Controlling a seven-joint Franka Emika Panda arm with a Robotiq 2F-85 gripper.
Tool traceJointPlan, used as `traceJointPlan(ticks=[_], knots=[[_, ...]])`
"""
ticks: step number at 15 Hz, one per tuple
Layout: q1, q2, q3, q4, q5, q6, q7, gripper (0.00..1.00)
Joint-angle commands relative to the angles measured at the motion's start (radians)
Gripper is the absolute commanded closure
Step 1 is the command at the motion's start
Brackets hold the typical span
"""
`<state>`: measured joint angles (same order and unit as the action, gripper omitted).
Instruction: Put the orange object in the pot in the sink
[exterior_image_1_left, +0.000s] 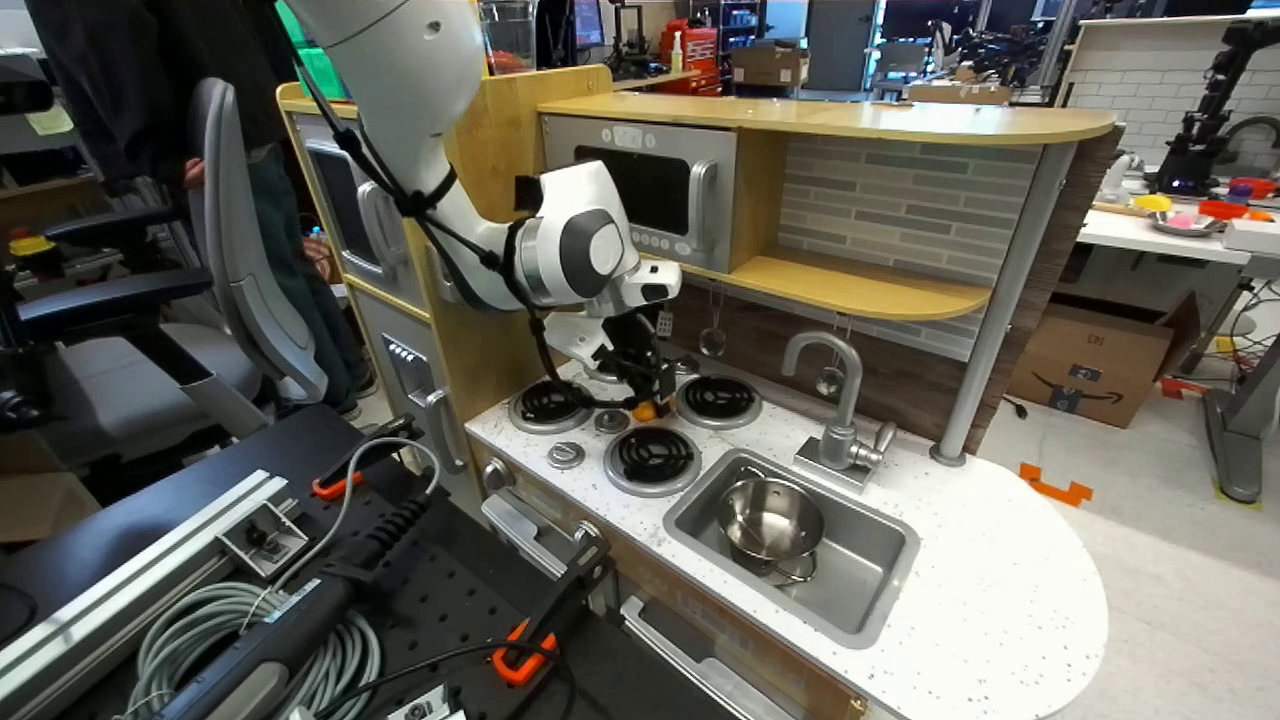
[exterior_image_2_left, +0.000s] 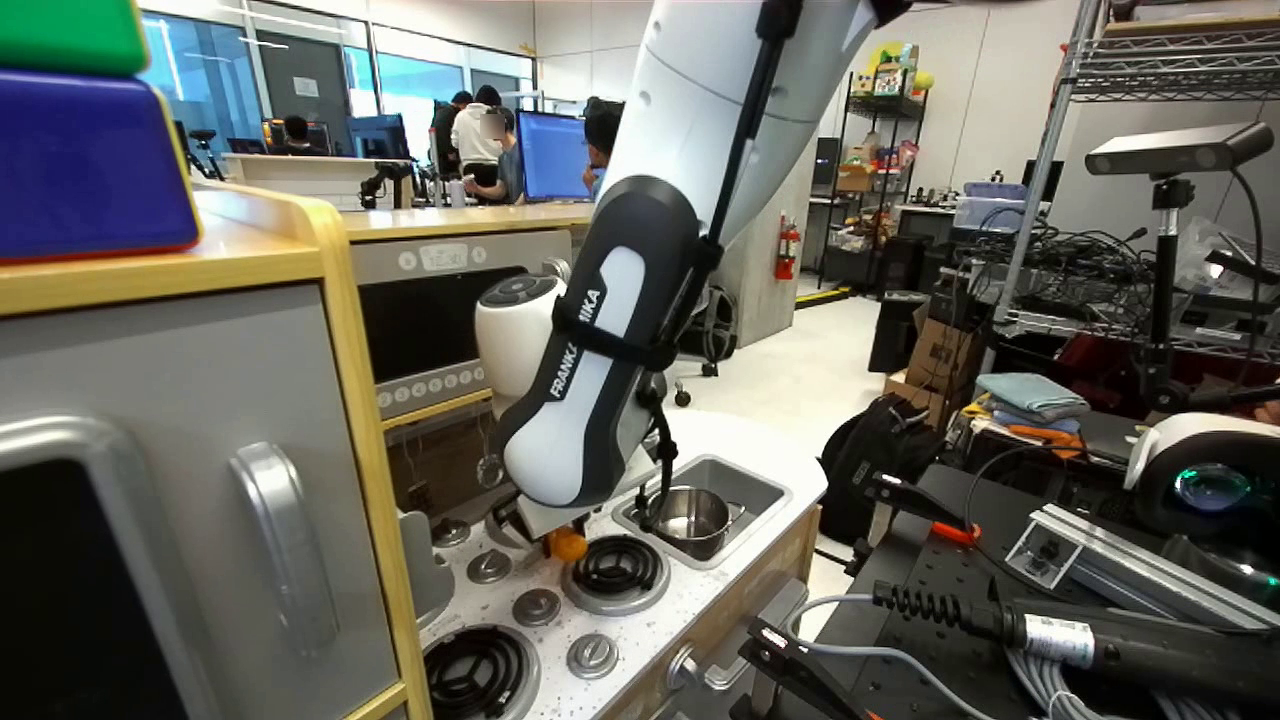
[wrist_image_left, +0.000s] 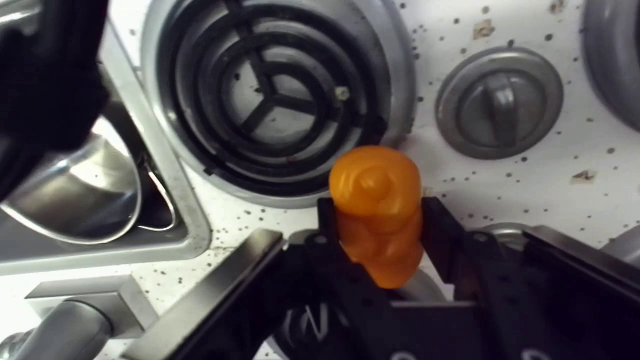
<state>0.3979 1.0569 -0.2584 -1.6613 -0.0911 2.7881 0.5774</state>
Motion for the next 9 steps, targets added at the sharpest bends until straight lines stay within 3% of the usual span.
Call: traceJointPlan(ticks=[1, 4, 9], knots=[[-0.055, -0.097, -0.013, -0.1, 0.02, -0.054, -0.056, 0.8], [-0.113, -0.051, -0.064, -0.04, 0.037, -0.159, 0.001, 0.8], [-0.247, 0.032, -0.062, 0.094, 0.069, -0.361, 0.071, 0.8]])
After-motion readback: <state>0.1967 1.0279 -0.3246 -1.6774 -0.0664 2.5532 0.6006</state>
